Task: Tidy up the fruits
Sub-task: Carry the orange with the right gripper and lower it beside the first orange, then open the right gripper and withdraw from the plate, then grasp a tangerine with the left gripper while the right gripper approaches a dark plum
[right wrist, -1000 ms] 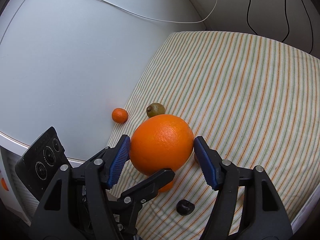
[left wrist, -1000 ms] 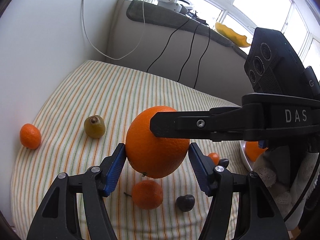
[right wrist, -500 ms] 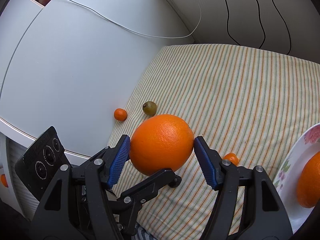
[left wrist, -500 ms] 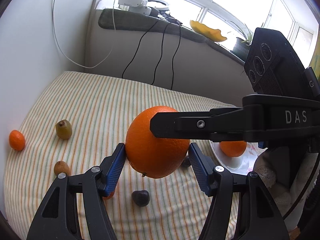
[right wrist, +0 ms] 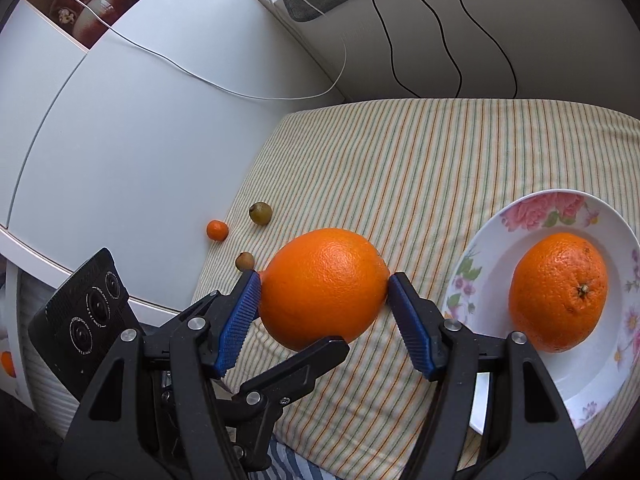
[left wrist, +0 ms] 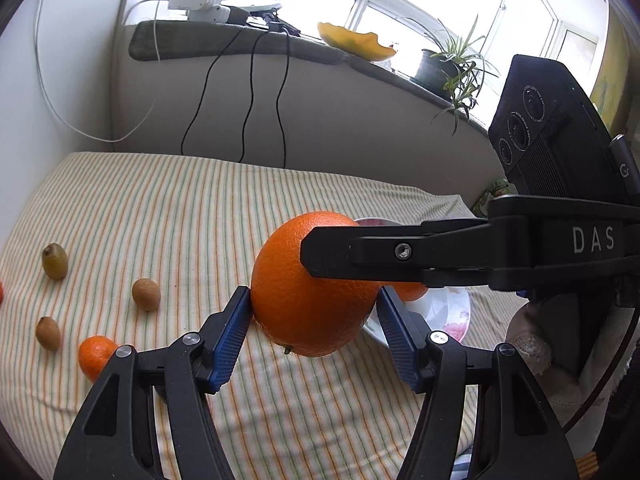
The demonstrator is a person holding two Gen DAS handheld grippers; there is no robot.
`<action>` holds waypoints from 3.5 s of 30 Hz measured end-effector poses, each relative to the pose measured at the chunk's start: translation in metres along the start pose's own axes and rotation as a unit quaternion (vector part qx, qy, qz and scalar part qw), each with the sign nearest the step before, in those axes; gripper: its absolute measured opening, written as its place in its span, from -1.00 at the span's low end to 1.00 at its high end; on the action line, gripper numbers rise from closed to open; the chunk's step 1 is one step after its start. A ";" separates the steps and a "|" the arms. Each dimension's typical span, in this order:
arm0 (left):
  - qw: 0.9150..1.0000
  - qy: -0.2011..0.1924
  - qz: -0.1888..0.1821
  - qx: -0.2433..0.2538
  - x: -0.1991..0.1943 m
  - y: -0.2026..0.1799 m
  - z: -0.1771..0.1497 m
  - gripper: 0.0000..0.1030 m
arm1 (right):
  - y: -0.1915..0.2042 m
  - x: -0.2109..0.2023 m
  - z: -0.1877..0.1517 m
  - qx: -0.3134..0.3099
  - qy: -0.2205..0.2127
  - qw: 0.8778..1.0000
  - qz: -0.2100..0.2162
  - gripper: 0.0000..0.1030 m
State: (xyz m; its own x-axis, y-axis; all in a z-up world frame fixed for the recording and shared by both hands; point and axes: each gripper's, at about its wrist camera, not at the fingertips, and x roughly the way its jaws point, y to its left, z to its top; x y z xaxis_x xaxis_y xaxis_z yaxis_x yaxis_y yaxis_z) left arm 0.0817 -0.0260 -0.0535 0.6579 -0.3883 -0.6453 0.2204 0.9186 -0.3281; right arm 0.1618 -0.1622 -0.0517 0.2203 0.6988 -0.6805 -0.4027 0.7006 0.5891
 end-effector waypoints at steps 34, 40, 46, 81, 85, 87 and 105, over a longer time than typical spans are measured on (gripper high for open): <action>0.989 0.087 -0.091 0.083 0.087 -0.117 -0.005 0.23 | -0.111 -0.082 -0.065 0.110 -0.055 0.990 -0.062 0.34; 0.988 0.089 -0.086 0.089 0.098 -0.121 -0.003 0.24 | -0.126 -0.082 -0.065 0.117 -0.057 0.990 -0.058 0.34; 0.988 0.091 -0.085 0.091 0.100 -0.120 -0.001 0.24 | -0.130 -0.081 -0.061 0.113 -0.057 0.990 -0.057 0.34; 0.993 0.032 -0.036 0.103 0.043 -0.090 -0.004 0.25 | -0.104 -0.107 -0.065 0.063 -0.125 0.983 -0.114 0.46; 0.995 0.023 -0.024 0.096 0.032 -0.074 -0.008 0.25 | -0.086 -0.105 -0.067 0.030 -0.133 0.983 -0.127 0.46; 0.995 0.015 -0.013 0.095 0.025 -0.066 -0.009 0.25 | -0.076 -0.102 -0.069 0.010 -0.138 0.981 -0.135 0.46; 0.997 -0.011 0.077 0.009 -0.023 0.030 -0.034 0.04 | 0.014 -0.040 -0.069 -0.145 -0.106 0.974 -0.140 0.46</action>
State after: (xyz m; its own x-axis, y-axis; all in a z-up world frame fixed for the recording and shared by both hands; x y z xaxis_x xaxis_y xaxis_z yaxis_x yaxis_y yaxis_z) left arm 0.0485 0.0079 -0.0720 0.7010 -0.2412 -0.6712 0.1286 0.9684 -0.2136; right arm 0.0864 -0.1902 -0.0464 0.5230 0.5223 -0.6735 -0.5279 0.8189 0.2251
